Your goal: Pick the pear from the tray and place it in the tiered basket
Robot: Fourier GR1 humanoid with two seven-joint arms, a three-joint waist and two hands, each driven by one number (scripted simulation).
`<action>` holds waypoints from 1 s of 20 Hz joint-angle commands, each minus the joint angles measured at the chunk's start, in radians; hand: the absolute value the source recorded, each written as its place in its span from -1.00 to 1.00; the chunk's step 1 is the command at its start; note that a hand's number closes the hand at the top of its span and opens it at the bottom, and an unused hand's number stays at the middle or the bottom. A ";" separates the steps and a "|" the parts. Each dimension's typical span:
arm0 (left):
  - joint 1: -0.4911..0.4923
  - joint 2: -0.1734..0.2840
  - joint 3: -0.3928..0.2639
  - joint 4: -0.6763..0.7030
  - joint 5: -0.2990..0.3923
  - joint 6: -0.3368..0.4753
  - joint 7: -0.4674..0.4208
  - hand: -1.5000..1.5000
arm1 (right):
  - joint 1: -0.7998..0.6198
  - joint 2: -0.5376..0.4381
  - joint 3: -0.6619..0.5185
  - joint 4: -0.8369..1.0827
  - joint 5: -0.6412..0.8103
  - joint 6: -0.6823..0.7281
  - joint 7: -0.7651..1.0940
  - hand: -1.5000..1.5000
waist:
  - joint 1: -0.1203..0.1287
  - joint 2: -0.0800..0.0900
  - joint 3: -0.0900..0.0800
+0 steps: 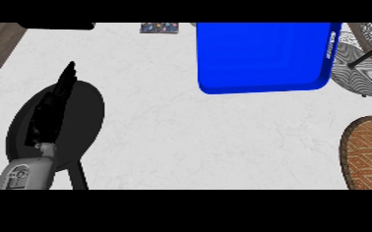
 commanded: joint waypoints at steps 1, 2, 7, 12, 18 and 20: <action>0.017 0.012 0.014 0.007 0.015 -0.023 -0.038 0.00 | -0.059 -0.035 -0.021 0.194 0.003 -0.022 -0.138 1.00 | 0.001 0.001 0.000; 0.007 0.003 0.022 0.042 0.009 -0.007 -0.050 0.00 | -0.073 -0.035 -0.005 0.200 0.011 -0.003 -0.157 1.00 | -0.004 0.000 0.000; 0.015 -0.045 -0.041 -0.058 -0.011 0.001 0.024 0.00 | -0.070 -0.048 -0.058 0.379 -0.020 -0.023 -0.281 1.00 | 0.014 0.003 0.002; -0.053 -0.033 -0.021 0.030 -0.031 0.018 -0.004 0.00 | -0.121 -0.034 -0.096 0.506 -0.054 0.078 -0.239 1.00 | 0.016 0.013 0.002; -0.005 -0.040 -0.024 0.005 -0.025 0.009 -0.021 0.00 | -0.160 0.004 -0.126 0.572 -0.072 0.060 -0.189 -1.00 | 0.016 0.006 0.001; -0.049 -0.029 -0.006 0.044 -0.026 0.013 0.000 0.00 | -0.116 -0.025 -0.201 0.575 -0.148 0.050 -0.269 -1.00 | 0.000 0.006 0.002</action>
